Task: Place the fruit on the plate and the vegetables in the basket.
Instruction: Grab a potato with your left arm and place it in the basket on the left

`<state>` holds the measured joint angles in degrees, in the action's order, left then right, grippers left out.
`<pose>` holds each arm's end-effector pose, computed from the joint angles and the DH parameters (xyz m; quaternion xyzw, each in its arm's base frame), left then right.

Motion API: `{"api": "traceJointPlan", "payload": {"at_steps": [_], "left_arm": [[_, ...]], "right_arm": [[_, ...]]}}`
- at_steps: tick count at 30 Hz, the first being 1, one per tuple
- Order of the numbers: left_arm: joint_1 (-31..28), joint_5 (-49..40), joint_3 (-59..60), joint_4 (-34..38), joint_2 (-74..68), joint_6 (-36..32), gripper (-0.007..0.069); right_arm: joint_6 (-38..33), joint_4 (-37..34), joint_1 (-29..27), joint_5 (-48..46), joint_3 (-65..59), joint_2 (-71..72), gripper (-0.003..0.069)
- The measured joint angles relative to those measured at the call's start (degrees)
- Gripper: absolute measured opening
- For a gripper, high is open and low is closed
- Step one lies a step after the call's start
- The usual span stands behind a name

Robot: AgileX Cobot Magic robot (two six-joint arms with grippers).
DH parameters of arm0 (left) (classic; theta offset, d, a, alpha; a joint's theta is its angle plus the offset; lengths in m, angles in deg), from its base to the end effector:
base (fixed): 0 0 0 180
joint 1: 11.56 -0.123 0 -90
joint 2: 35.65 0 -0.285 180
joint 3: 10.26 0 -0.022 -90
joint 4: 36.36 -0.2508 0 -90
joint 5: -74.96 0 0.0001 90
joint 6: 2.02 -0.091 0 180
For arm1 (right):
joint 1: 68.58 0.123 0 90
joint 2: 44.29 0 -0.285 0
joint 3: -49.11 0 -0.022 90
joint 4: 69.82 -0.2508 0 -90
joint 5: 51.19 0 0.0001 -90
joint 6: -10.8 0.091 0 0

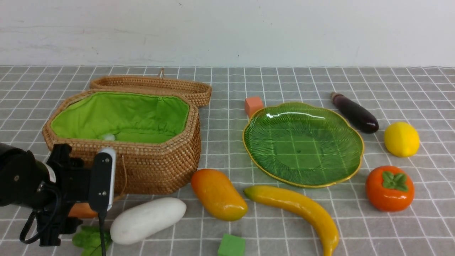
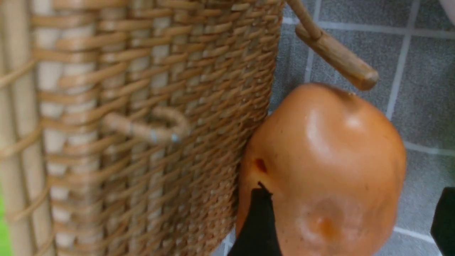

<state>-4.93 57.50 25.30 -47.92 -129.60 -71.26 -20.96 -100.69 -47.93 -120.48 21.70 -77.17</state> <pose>0.2758 -0.0265 0.1888 0.6523 0.7010 0.1950 0.2124 0.0142 0.0521 0.3735 -0.4039 0.7733 0.2243 0.4343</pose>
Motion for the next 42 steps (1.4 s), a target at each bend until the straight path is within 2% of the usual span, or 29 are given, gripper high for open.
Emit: {"api": "traceJointPlan", "payload": {"at_steps": [10,21,37,42], "left_arm": [[0.00,3.23,-0.28,-0.33,-2.74,0.00,0.0587],[0.00,-4.58,-1.70,-1.34,-2.64,-0.04,0.0588],[0.00,-4.11,-1.84,-1.64,-4.85,-0.01,0.0591],[0.00,-4.31,-2.12,-1.76,-5.31,-0.01,0.0566]], "right_arm": [[0.17,0.00,0.00,-0.06,0.00,0.00,0.0122],[0.21,-1.08,0.00,-0.70,0.00,0.00,0.0123],[0.21,-1.76,0.00,-0.70,0.00,0.00,0.0126],[0.21,-2.51,0.00,-0.66,0.00,0.00,0.0125]]}}
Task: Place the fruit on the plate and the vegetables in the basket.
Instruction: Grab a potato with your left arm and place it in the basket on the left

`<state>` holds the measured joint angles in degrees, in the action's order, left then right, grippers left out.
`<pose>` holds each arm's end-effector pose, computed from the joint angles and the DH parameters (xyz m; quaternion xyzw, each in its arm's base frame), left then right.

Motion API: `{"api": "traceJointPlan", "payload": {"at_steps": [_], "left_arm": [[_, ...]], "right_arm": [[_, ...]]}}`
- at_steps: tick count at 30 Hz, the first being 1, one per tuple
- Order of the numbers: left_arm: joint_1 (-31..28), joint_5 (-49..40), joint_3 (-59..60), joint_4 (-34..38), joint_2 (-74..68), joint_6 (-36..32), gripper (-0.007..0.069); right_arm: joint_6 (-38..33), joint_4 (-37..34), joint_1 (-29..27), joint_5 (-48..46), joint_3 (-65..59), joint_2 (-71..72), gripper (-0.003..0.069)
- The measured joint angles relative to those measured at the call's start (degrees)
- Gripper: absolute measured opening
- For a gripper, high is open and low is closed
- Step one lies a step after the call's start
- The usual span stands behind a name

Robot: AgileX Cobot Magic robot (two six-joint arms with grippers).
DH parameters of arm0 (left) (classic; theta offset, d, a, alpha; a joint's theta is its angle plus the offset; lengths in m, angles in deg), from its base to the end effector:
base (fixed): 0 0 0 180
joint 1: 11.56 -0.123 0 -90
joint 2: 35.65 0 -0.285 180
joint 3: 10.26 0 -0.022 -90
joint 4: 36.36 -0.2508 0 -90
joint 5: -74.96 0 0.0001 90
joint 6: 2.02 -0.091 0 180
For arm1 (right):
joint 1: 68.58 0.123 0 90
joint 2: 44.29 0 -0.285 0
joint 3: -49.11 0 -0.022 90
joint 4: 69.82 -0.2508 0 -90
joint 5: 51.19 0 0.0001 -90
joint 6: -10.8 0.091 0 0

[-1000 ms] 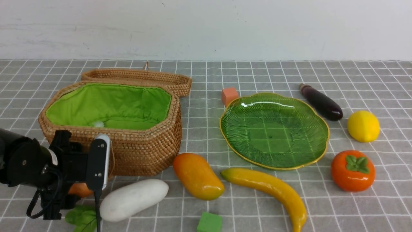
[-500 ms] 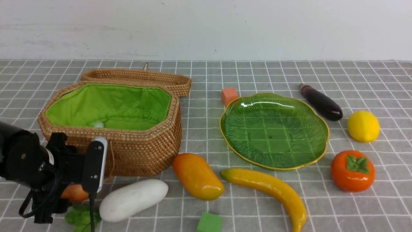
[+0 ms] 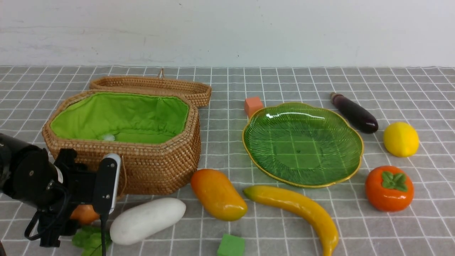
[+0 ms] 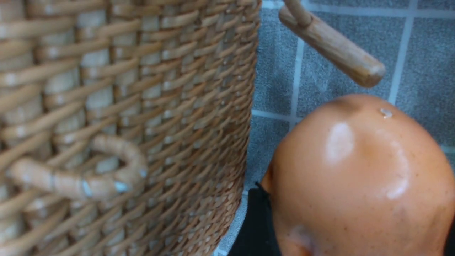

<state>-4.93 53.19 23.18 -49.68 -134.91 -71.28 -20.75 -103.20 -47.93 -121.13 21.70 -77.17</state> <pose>0.2838 -0.0251 0.1689 0.6710 0.7052 0.1702 0.1533 0.0115 0.0546 0.3745 -0.4040 0.7697 0.2466 0.4284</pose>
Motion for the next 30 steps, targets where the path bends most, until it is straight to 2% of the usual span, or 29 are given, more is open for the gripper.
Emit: {"api": "traceJointPlan", "payload": {"at_steps": [7,13,16,21,24,30], "left_arm": [[0.00,-2.42,-0.07,0.05,1.50,0.00,0.0566],[0.00,-15.41,1.62,2.60,7.54,0.05,0.0566],[0.00,-19.17,1.74,5.37,13.63,0.24,0.0564],[0.00,-17.62,0.47,8.68,24.28,3.06,0.0564],[0.00,-12.50,-5.01,11.36,29.36,7.45,0.0564],[0.00,-5.42,-13.99,18.33,25.59,11.18,0.0564]], "right_arm": [[0.00,-0.43,0.00,0.33,0.00,0.05,0.0125],[0.00,-0.43,0.00,0.85,0.00,0.05,0.0126],[0.00,-0.43,0.00,0.90,0.00,0.05,0.0126],[0.00,-0.43,0.00,2.90,0.00,0.05,0.0128],[0.00,-0.43,0.00,9.63,0.00,0.05,0.0128],[1.36,-0.54,0.00,22.12,0.00,0.05,0.0129]]}}
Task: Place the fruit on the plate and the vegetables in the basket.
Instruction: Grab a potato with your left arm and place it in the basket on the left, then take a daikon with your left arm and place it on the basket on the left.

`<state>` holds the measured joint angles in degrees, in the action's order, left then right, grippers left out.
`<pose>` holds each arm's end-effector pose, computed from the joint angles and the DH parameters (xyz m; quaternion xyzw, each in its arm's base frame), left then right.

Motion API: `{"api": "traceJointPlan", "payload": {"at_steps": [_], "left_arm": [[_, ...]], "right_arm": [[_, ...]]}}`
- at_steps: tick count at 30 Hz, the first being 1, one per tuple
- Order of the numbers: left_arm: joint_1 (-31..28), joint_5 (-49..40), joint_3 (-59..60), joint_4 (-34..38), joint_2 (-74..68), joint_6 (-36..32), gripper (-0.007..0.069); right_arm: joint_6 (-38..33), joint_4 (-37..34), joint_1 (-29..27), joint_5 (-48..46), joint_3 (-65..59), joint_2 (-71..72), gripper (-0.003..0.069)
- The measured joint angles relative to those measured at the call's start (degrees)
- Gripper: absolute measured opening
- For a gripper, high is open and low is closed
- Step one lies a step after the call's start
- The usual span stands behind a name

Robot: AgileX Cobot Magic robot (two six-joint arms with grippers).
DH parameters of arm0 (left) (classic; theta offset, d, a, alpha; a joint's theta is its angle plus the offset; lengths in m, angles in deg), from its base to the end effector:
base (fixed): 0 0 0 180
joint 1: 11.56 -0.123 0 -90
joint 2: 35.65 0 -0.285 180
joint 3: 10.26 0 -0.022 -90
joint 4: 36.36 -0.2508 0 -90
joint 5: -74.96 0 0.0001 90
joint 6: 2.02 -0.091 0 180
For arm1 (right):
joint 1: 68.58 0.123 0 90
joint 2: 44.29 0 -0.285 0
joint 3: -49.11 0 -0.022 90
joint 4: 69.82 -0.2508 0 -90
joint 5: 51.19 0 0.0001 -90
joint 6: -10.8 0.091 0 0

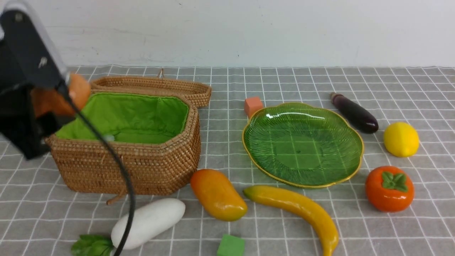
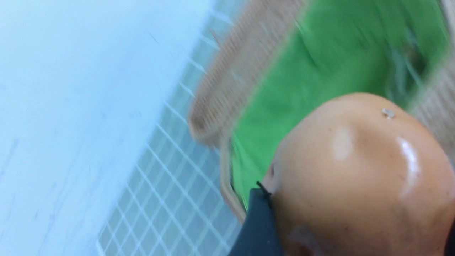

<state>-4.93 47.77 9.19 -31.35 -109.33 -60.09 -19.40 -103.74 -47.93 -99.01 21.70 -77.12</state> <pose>0.2480 -0.0325 0.3589 0.4436 0.7448 0.1827 0.4638 0.0317 0.0522 0.4028 -0.3039 0.7127 0.2422 0.5840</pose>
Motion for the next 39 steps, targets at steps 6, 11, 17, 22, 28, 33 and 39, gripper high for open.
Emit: {"api": "traceJointPlan", "payload": {"at_steps": [6,11,17,22,28,33,39], "left_arm": [[0.00,10.61,-2.86,1.60,-14.59,-0.42,0.0564],[0.00,16.96,-2.86,1.60,-21.73,-0.48,0.0587],[0.00,15.81,-2.86,1.78,-21.91,-0.48,0.0666],[0.00,8.91,-2.86,5.72,-17.06,3.40,0.0589],[0.69,-2.13,-2.59,15.09,-9.17,20.10,0.0338],[7.50,-18.08,0.27,9.67,-6.34,23.04,0.0057],[16.88,-24.62,6.66,-1.01,-7.06,38.07,-0.0005]], "right_arm": [[1.87,-0.31,0.00,1.97,0.00,0.00,0.0129],[1.98,-0.50,0.00,0.34,0.00,0.00,0.0129],[2.78,-0.82,0.00,-0.26,0.00,0.00,0.0128],[3.18,-0.76,0.00,-0.26,0.00,0.00,0.0127],[3.18,-1.00,0.00,-0.26,0.00,0.00,0.0127],[3.18,-0.95,0.00,-1.21,0.00,0.00,0.0128],[3.23,-0.95,0.00,-3.72,0.00,0.00,0.0128]]}}
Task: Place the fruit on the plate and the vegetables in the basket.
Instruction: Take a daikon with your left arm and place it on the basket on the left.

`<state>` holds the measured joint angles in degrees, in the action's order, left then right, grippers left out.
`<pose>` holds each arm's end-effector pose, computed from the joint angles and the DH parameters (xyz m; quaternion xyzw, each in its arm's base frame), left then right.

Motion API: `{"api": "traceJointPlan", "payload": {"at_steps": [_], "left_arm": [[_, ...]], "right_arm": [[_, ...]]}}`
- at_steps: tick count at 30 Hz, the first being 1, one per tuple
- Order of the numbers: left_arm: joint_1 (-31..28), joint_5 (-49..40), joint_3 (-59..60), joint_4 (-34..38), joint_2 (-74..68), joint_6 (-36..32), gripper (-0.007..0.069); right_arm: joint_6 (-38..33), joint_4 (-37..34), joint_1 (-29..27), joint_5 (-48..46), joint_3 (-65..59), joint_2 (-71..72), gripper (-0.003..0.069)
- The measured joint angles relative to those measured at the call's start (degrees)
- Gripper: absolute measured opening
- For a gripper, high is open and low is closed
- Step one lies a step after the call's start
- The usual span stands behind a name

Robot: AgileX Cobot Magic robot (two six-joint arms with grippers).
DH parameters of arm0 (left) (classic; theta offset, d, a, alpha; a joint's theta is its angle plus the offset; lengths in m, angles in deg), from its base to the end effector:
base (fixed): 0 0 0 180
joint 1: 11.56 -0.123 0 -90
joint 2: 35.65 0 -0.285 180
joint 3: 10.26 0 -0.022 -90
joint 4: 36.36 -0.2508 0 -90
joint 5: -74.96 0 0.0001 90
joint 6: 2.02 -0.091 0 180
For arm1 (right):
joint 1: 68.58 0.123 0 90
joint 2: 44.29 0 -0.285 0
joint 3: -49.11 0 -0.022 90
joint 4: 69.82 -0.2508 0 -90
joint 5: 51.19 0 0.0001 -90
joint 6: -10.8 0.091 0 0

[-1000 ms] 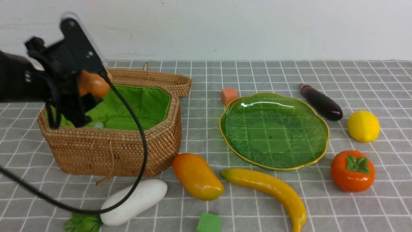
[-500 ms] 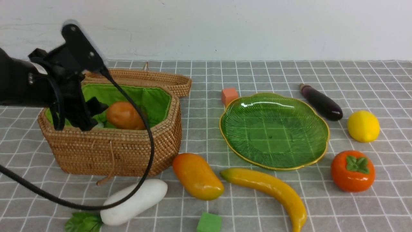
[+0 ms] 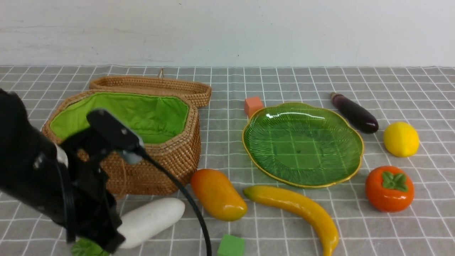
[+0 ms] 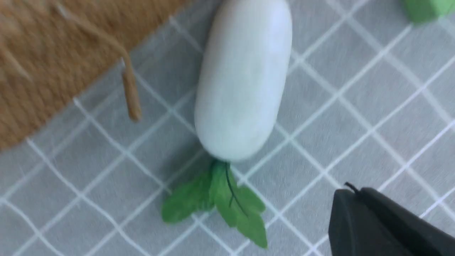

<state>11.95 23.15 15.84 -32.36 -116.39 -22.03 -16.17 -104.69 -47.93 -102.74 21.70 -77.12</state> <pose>0.2123 -0.0978 0.2681 0.3491 0.9181 -0.0366 0.1841 0.0281 0.0542 0.3983 -0.2981 0.7319 0.2688 0.5506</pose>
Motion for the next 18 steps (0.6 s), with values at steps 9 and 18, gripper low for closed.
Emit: {"api": "traceJointPlan", "payload": {"at_steps": [9,18], "left_arm": [[1.91,12.35,2.10,-4.55,-8.82,6.99,0.0410],[1.91,22.27,2.10,-9.85,-19.48,7.77,0.0603]], "right_arm": [[0.07,-0.05,0.00,-2.06,0.00,0.00,0.0132],[0.07,-0.32,0.00,-5.75,0.00,0.00,0.0136]]}}
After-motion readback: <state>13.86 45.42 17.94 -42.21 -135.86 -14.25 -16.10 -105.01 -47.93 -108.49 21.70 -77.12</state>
